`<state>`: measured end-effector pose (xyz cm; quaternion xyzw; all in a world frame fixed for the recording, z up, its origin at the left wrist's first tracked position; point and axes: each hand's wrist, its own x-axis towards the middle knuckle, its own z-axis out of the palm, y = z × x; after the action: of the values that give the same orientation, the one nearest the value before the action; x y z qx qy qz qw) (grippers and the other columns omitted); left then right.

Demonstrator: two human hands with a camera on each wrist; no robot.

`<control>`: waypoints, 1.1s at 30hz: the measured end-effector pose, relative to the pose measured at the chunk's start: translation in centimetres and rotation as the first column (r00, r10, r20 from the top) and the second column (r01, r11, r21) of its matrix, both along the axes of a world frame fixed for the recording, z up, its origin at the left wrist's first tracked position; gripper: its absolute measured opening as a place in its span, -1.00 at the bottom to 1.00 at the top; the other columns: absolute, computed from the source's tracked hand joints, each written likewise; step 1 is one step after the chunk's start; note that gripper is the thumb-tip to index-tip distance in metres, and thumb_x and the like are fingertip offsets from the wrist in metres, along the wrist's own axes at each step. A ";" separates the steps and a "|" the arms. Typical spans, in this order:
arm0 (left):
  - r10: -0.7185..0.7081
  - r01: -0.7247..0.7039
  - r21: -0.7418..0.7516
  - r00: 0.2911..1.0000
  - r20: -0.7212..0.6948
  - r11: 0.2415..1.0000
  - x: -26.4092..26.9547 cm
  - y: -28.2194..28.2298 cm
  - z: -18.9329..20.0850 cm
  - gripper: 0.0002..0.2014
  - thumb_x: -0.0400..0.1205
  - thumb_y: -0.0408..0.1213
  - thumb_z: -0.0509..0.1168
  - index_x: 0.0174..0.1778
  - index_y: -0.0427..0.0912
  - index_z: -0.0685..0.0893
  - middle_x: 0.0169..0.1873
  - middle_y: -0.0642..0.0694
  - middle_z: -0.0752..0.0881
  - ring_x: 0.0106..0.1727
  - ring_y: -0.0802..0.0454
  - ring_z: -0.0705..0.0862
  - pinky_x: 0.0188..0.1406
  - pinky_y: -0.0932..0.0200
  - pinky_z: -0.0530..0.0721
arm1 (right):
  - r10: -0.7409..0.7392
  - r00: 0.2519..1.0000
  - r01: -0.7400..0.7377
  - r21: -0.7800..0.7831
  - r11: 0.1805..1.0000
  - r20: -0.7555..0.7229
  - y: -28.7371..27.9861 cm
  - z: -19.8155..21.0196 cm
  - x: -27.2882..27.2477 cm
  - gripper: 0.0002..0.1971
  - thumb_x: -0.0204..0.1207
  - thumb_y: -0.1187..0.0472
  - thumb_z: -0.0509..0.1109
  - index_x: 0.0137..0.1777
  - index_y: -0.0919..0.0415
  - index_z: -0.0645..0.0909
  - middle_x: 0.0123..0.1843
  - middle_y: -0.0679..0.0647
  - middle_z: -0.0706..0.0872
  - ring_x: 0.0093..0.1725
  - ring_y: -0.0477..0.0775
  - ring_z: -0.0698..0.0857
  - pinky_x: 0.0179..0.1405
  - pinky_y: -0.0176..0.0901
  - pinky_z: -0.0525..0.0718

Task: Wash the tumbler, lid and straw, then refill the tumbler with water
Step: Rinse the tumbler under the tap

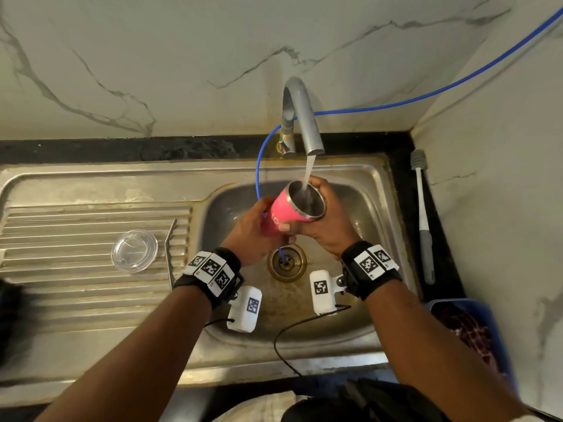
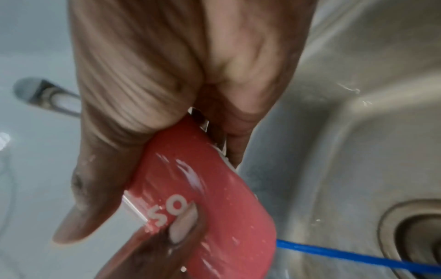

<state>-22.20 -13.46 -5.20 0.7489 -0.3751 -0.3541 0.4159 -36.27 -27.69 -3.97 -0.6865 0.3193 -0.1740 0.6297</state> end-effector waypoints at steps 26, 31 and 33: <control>0.082 -0.095 0.067 0.982 0.169 0.993 -1.2 -0.8 1.5 -0.25 0.31 -0.13 0.80 0.26 -0.14 0.48 0.09 -0.01 0.74 -0.02 0.02 0.77 -0.16 0.28 0.72 | -0.159 0.983 0.173 0.175 0.969 -0.090 -0.4 -0.3 0.8 -0.12 0.20 0.03 0.87 0.50 -0.02 0.52 0.36 -0.04 0.75 0.30 -0.01 0.78 0.18 -0.04 0.84; 0.002 -0.010 0.080 0.995 0.103 0.997 -1.4 -1.2 0.6 -0.27 0.36 -0.24 0.76 0.35 -0.18 0.51 0.09 0.04 0.74 0.02 0.12 0.75 -0.13 0.55 0.61 | -0.091 0.989 0.090 -0.009 0.996 -0.119 -0.4 -0.5 -0.8 -0.12 0.07 0.11 0.93 0.39 -0.01 0.58 0.24 -0.15 0.78 0.18 -0.34 0.75 0.17 -0.32 0.78; -0.044 0.036 0.085 0.994 0.100 0.996 -0.8 -1.6 0.8 -0.23 0.35 -0.12 0.72 0.44 -0.14 0.54 0.26 -0.02 0.75 0.26 0.05 0.73 0.22 0.21 0.73 | -0.079 0.992 0.065 -0.138 0.988 -0.095 -0.5 -0.4 -0.9 -0.09 0.06 0.12 0.94 0.39 -0.01 0.54 0.25 -0.16 0.76 0.20 -0.35 0.73 0.16 -0.42 0.71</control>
<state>-22.96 -15.07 -4.44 0.7749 -0.3958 -0.3389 0.3576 -37.16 -28.20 -4.37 -0.7232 0.3626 -0.1833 0.5585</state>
